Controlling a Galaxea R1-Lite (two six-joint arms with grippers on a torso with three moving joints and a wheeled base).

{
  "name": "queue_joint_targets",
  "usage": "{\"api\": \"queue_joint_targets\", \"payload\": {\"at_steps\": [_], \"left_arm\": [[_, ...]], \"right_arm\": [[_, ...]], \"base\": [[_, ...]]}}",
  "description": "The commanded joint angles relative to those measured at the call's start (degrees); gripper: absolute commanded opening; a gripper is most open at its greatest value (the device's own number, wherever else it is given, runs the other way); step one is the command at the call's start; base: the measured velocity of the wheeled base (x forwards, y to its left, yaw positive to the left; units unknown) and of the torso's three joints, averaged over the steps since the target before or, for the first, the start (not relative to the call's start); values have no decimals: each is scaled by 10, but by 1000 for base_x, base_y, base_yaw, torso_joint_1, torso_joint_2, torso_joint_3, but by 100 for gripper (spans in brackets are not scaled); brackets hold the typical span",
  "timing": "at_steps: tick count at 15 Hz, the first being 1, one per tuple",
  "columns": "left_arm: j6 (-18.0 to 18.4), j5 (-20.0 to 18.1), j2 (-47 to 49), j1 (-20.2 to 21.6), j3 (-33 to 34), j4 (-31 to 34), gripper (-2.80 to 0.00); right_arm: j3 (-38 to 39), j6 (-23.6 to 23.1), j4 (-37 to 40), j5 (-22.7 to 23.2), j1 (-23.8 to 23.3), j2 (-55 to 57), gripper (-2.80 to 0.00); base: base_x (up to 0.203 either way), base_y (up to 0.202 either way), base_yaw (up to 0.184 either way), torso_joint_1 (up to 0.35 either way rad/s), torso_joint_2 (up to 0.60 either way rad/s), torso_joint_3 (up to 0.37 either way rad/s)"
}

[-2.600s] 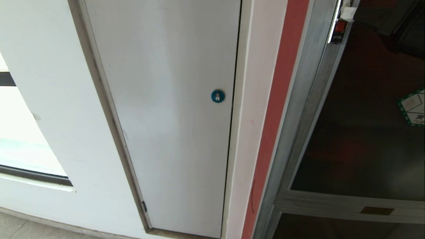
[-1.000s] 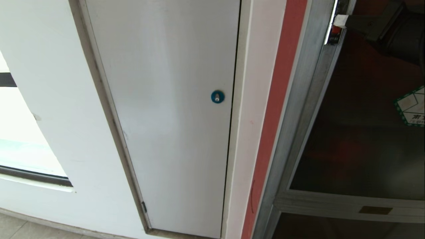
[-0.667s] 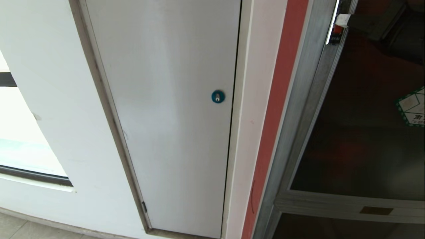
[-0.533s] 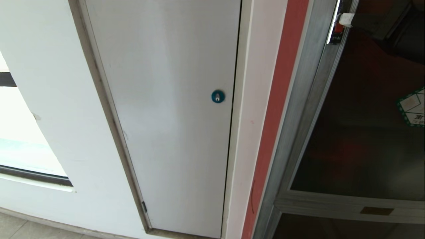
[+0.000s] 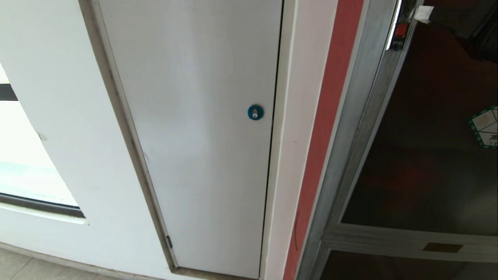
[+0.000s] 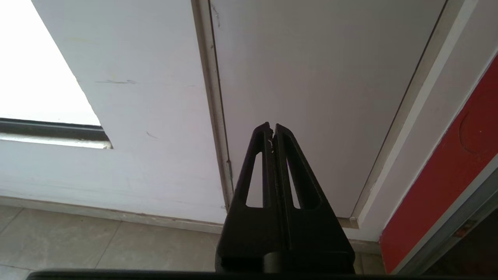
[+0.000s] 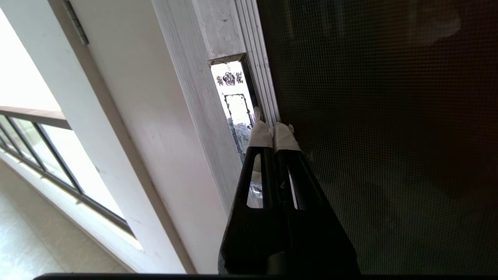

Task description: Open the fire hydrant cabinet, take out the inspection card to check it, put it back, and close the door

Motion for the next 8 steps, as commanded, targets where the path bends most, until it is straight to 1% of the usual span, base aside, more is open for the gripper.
{"api": "queue_joint_targets", "payload": {"at_steps": [1, 8], "left_arm": [[0, 0, 1, 0, 1, 0, -280], [0, 0, 1, 0, 0, 0, -280]], "right_arm": [[0, 1, -1, 5, 1, -8, -280], [10, 2, -1, 8, 2, -25, -280]], "base": [[0, 0, 0, 0, 0, 0], [0, 0, 0, 0, 0, 0]]}}
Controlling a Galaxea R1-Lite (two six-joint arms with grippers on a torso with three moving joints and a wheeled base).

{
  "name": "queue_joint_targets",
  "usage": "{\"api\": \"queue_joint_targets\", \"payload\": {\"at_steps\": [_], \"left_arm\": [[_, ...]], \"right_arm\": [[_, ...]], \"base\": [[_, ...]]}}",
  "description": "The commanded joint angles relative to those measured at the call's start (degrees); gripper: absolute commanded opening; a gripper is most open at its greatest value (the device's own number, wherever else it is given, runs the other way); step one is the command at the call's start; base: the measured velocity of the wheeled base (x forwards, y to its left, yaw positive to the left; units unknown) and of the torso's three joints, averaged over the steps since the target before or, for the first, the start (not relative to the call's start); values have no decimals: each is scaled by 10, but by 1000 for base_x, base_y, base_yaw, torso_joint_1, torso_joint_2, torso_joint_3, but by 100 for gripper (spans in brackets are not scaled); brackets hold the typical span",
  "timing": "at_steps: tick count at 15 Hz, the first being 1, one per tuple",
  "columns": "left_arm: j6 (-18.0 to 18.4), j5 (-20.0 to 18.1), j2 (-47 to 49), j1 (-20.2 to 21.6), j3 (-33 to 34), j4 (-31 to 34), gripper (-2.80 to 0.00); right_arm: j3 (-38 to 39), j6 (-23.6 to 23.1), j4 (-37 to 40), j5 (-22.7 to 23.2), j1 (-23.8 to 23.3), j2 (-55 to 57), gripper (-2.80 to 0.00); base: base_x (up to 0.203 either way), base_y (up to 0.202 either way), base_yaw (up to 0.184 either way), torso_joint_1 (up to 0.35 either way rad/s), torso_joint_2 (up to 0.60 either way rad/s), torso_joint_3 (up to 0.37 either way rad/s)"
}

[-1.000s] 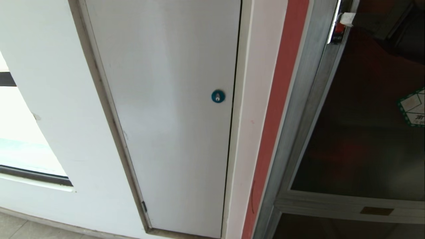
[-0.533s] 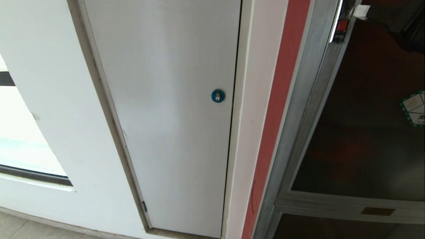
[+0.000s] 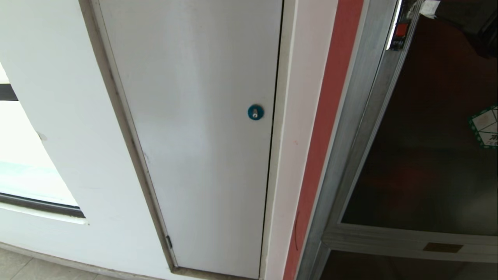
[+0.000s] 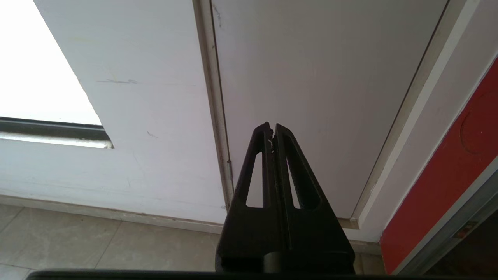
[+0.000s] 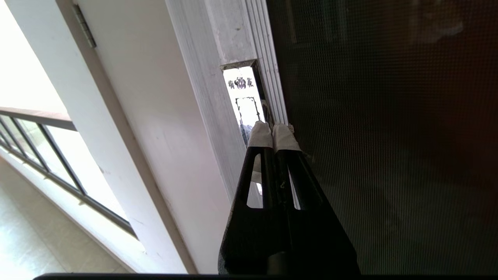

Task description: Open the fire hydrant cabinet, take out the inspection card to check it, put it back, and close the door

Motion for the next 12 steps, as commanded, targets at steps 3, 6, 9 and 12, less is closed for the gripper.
{"api": "queue_joint_targets", "payload": {"at_steps": [3, 6, 9, 12], "left_arm": [[0, 0, 1, 0, -1, 0, -280], [0, 0, 1, 0, -1, 0, -280], [0, 0, 1, 0, -1, 0, -280], [0, 0, 1, 0, -1, 0, -280]], "right_arm": [[31, 2, -1, 3, 2, -43, -280], [64, 2, -1, 4, 3, -90, -280], [102, 0, -3, 2, 2, -131, -280], [138, -2, -4, 0, 2, -162, -280]], "base": [[0, 0, 0, 0, 0, 0], [0, 0, 0, 0, 0, 0], [0, 0, 0, 0, 0, 0], [0, 0, 0, 0, 0, 0]]}}
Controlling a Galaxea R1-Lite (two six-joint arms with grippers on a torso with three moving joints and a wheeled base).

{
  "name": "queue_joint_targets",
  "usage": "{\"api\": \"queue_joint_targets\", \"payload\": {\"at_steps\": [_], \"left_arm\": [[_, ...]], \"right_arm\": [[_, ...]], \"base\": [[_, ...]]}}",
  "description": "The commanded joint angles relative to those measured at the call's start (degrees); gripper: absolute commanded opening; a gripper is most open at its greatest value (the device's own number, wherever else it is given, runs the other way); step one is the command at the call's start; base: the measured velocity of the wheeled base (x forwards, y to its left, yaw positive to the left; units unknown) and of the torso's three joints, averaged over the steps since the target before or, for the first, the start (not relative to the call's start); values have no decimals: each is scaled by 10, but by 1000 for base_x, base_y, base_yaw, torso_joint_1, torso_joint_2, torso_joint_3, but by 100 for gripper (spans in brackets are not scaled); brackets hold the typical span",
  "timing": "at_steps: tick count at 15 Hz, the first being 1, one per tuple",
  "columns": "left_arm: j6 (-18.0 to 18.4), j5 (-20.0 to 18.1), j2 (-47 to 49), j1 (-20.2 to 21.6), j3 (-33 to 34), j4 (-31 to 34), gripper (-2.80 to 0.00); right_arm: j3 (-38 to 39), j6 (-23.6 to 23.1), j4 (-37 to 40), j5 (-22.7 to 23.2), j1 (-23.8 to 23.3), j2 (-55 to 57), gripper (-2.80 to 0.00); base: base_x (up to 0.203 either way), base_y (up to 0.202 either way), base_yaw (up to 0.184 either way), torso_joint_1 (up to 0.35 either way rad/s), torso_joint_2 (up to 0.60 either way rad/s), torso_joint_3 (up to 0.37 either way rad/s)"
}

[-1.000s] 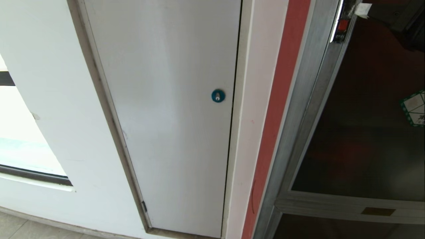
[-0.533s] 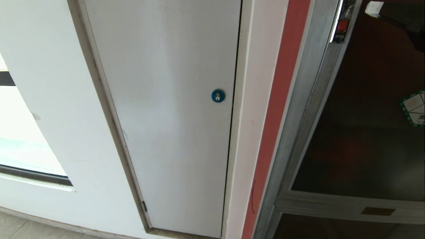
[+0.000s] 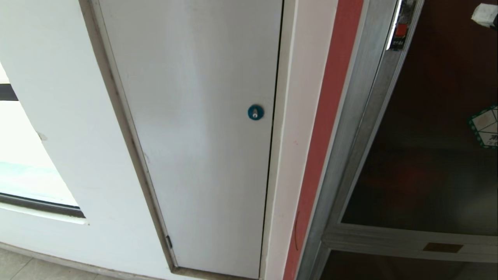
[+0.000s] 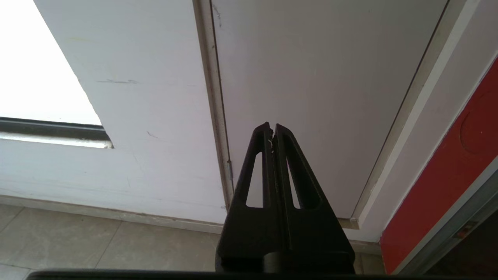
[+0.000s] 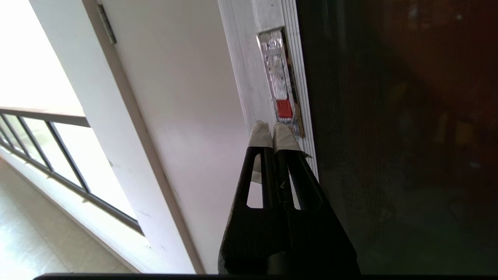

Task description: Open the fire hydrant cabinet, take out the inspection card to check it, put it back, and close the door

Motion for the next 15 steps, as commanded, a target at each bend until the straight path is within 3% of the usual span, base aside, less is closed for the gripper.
{"api": "queue_joint_targets", "payload": {"at_steps": [1, 6, 15], "left_arm": [[0, 0, 1, 0, 0, 0, -280], [0, 0, 1, 0, 1, 0, -280], [0, 0, 1, 0, 0, 0, -280]], "right_arm": [[32, 1, -2, 1, 0, -40, -280], [48, 4, 0, 0, -5, -88, -280], [155, 14, 4, 6, -102, -217, -280]], "base": [[0, 0, 0, 0, 0, 0], [0, 0, 0, 0, 0, 0], [0, 0, 0, 0, 0, 0]]}}
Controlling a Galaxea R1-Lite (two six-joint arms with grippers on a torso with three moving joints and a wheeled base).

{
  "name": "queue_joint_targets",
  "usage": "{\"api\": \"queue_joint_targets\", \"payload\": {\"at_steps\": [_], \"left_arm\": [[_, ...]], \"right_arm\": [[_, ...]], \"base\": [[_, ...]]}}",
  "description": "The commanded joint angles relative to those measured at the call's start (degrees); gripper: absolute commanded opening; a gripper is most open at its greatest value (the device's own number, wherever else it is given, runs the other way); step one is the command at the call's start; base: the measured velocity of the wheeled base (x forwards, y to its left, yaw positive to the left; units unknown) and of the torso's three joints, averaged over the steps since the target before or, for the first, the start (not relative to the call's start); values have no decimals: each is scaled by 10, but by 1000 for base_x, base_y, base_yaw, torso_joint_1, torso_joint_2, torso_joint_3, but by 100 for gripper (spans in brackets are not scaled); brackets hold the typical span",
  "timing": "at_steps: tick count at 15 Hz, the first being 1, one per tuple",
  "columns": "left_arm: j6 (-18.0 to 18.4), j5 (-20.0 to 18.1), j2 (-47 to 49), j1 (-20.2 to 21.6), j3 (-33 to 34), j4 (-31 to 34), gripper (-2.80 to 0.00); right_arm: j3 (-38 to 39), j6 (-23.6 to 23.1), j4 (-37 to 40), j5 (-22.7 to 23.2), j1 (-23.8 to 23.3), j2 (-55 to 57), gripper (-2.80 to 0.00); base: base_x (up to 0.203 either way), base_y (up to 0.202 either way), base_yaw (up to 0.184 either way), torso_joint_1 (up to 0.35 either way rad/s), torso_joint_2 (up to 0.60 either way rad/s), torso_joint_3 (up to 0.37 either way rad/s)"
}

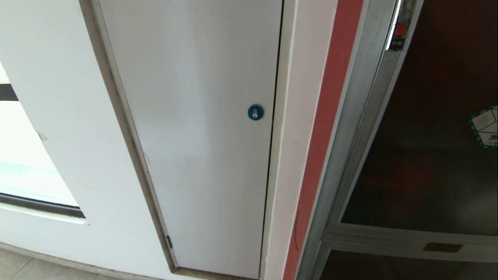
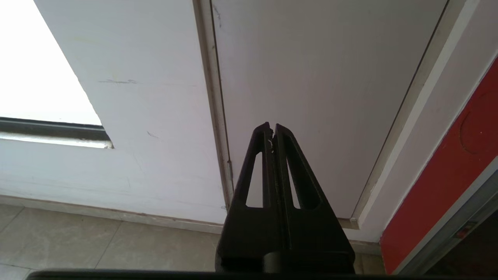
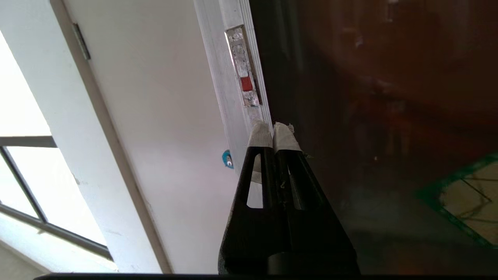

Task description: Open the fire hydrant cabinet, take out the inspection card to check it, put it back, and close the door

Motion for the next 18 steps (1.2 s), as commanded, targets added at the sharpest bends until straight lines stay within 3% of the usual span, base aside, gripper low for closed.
{"api": "queue_joint_targets", "payload": {"at_steps": [1, 6, 10, 18], "left_arm": [[0, 0, 1, 0, 0, 0, -280], [0, 0, 1, 0, 1, 0, -280], [0, 0, 1, 0, 0, 0, -280], [0, 0, 1, 0, 0, 0, -280]], "right_arm": [[32, 3, 0, 1, -18, -57, -280], [104, 2, 84, 17, -29, -212, -280], [185, 0, 97, 44, -29, -309, -280], [303, -6, 66, 79, -18, -326, -280]], "base": [[0, 0, 0, 0, 0, 0], [0, 0, 0, 0, 0, 0], [0, 0, 0, 0, 0, 0], [0, 0, 0, 0, 0, 0]]}}
